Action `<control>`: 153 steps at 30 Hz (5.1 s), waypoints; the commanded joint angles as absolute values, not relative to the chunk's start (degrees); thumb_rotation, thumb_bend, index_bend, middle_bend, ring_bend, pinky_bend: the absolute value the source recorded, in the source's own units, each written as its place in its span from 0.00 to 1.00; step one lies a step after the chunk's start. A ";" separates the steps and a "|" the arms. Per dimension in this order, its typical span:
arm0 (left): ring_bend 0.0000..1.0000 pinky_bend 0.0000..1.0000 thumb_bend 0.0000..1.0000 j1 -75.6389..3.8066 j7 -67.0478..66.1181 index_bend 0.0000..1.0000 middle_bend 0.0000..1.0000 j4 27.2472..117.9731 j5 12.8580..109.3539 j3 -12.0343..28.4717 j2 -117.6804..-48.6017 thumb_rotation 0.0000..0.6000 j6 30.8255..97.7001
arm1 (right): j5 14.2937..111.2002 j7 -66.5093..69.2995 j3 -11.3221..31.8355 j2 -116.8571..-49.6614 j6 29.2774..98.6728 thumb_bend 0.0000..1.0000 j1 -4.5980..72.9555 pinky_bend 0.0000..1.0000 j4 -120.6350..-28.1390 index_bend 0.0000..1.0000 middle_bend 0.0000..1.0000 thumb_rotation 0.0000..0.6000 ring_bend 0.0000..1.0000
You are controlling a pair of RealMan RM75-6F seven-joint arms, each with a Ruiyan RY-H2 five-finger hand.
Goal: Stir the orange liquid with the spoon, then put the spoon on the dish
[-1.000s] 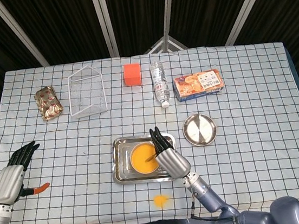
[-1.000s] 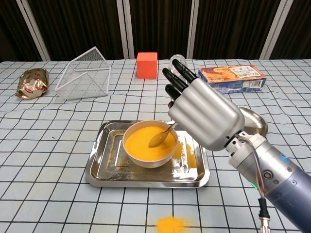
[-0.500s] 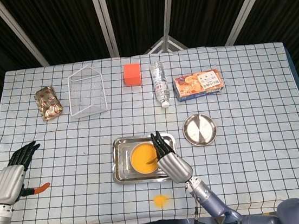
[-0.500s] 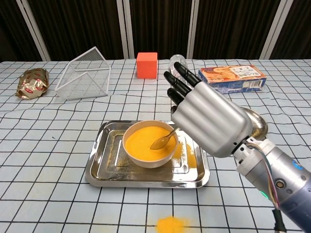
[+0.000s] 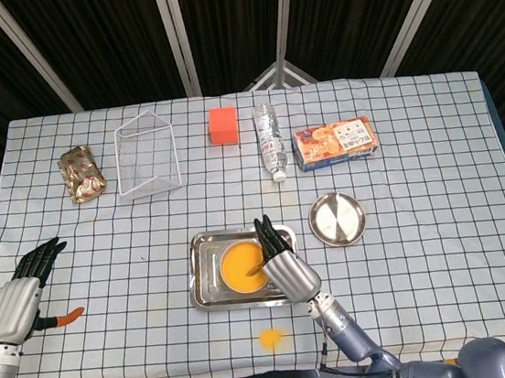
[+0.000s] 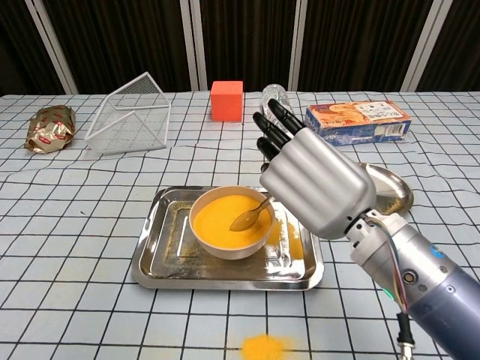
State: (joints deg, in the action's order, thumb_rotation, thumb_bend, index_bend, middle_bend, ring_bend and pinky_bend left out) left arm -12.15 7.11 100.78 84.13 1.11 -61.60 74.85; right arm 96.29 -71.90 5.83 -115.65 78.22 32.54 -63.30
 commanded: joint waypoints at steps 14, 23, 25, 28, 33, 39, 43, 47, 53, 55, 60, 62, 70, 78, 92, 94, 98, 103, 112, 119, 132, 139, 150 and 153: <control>0.00 0.02 0.00 -12.18 6.64 0.00 0.00 100.85 84.05 1.11 -61.72 1.00 74.74 | 95.99 -72.01 8.11 -116.17 77.54 0.78 34.12 0.00 -63.35 0.71 0.26 1.00 0.00; 0.00 0.02 0.00 -12.18 6.52 0.00 0.00 100.86 84.51 0.99 -61.73 1.00 74.88 | 97.17 -74.31 6.32 -113.96 78.07 0.78 32.89 0.00 -67.90 0.71 0.26 1.00 0.00; 0.00 0.02 0.00 -12.12 6.48 0.00 0.00 100.89 84.56 0.96 -61.74 1.00 74.99 | 97.27 -75.28 5.87 -113.26 77.98 0.78 32.46 0.00 -68.78 0.71 0.26 1.00 0.00; 0.00 0.02 0.00 -12.11 6.42 0.00 0.00 100.93 84.46 0.96 -61.74 1.00 74.94 | 97.16 -75.96 5.46 -112.63 78.03 0.78 31.80 0.00 -69.85 0.71 0.26 1.00 0.00; 0.00 0.02 0.00 -12.16 6.13 0.00 0.00 101.01 84.32 0.96 -61.77 1.00 74.81 | 96.87 -76.84 5.31 -111.85 77.36 0.78 31.32 0.00 -71.01 0.71 0.26 1.00 0.00; 0.00 0.02 0.00 -12.22 6.26 0.00 0.00 101.00 84.03 1.06 -61.76 1.00 74.64 | 95.79 -76.77 5.50 -112.18 76.18 0.78 30.95 0.00 -69.57 0.71 0.26 1.00 0.00; 0.00 0.02 0.00 -12.29 6.36 0.00 0.00 100.95 84.02 1.10 -61.77 1.00 74.54 | 95.51 -75.89 5.33 -112.55 75.86 0.78 30.73 0.00 -68.06 0.71 0.26 1.00 0.00; 0.00 0.02 0.00 -12.26 6.28 0.00 0.00 100.94 84.02 1.11 -61.81 1.00 74.61 | 95.27 -74.81 5.96 -113.50 75.97 0.78 30.90 0.00 -66.62 0.71 0.26 1.00 0.00; 0.00 0.02 0.00 -12.24 6.23 0.00 0.00 101.00 83.77 1.14 -61.80 1.00 74.54 | 94.61 -73.16 7.31 -115.26 76.47 0.78 31.26 0.00 -64.73 0.71 0.26 1.00 0.00; 0.00 0.02 0.00 -12.27 6.22 0.00 0.00 101.05 83.71 1.15 -61.77 1.00 74.46 | 94.48 -72.61 7.62 -115.75 76.57 0.78 31.42 0.00 -64.19 0.71 0.26 1.00 0.00; 0.00 0.02 0.00 -12.34 6.18 0.00 0.00 101.03 83.59 1.19 -61.79 1.00 74.32 | 94.40 -71.76 8.26 -116.61 76.78 0.78 31.97 0.00 -63.05 0.72 0.26 1.00 0.00; 0.00 0.02 0.00 -12.34 6.21 0.00 0.00 101.01 83.55 1.21 -61.78 1.00 74.31 | 94.42 -71.66 8.46 -116.72 76.80 0.78 32.20 0.00 -62.96 0.72 0.26 1.00 0.00; 0.00 0.02 0.00 -12.33 6.13 0.00 0.00 101.08 83.58 1.20 -61.80 1.00 74.34 | 94.56 -72.16 8.72 -116.66 76.60 0.78 32.90 0.00 -63.66 0.72 0.26 1.00 0.00; 0.00 0.02 0.00 -12.29 6.31 0.00 0.00 101.03 83.58 1.22 -61.79 1.00 74.41 | 93.92 -72.41 8.97 -117.12 76.05 0.78 33.28 0.00 -63.11 0.72 0.26 1.00 0.00; 0.00 0.02 0.00 -12.33 6.11 0.00 0.00 101.13 83.58 1.16 -61.79 1.00 74.28 | 93.67 -75.06 10.78 -113.73 76.55 0.78 34.15 0.00 -68.38 0.72 0.26 1.00 0.00; 0.00 0.02 0.00 -12.34 5.97 0.00 0.00 101.13 83.52 1.15 -61.82 1.00 74.23 | 93.56 -75.37 10.77 -113.31 76.58 0.78 34.04 0.00 -69.16 0.72 0.26 1.00 0.00; 0.00 0.02 0.00 -12.32 5.75 0.00 0.00 101.24 83.44 1.17 -61.86 1.00 74.27 | 93.40 -75.83 10.80 -112.66 76.61 0.78 34.00 0.00 -70.42 0.72 0.26 1.00 0.00; 0.00 0.02 0.00 -12.26 5.59 0.00 0.00 101.30 83.33 1.18 -61.88 1.00 74.33 | 92.66 -75.30 11.36 -113.09 76.13 0.78 34.47 0.00 -69.81 0.72 0.26 1.00 0.00; 0.00 0.02 0.00 -12.35 6.13 0.00 0.00 101.19 83.18 1.27 -61.82 1.00 74.10 | 91.75 -72.13 11.61 -115.11 75.15 0.78 35.76 0.00 -64.06 0.73 0.26 1.00 0.00; 0.00 0.02 0.00 -12.49 6.10 0.00 0.00 101.13 83.26 1.24 -61.82 1.00 73.87 | 91.33 -70.79 12.63 -116.33 76.05 0.78 36.52 0.00 -61.81 0.73 0.26 1.00 0.00; 0.00 0.02 0.00 -12.42 5.67 0.00 0.00 101.28 83.27 1.14 -61.87 1.00 73.94 | 90.96 -69.16 10.96 -118.39 77.26 0.78 35.94 0.00 -59.54 0.74 0.26 1.00 0.00; 0.00 0.02 0.00 -12.44 5.63 0.00 0.00 101.28 83.42 1.10 -61.91 1.00 73.94 | 91.39 -67.88 9.18 -119.47 77.98 0.78 35.12 0.00 -59.06 0.75 0.27 1.00 0.00; 0.00 0.02 0.00 -12.50 5.01 0.00 0.00 101.37 83.49 1.03 -62.14 1.00 73.90 | 93.13 -67.72 5.82 -119.12 78.73 0.79 33.38 0.00 -61.80 0.77 0.27 1.00 0.00; 0.00 0.02 0.00 -12.47 4.91 0.00 0.00 101.41 83.39 1.05 -62.17 1.00 73.97 | 93.48 -67.97 5.58 -118.77 78.99 0.79 33.02 0.00 -62.68 0.78 0.27 1.00 0.00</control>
State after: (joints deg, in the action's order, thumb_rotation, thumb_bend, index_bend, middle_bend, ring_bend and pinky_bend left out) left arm -12.47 4.91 101.41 83.38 1.06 -62.17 73.97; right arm 93.38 -67.88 5.65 -118.88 78.90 33.13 -62.53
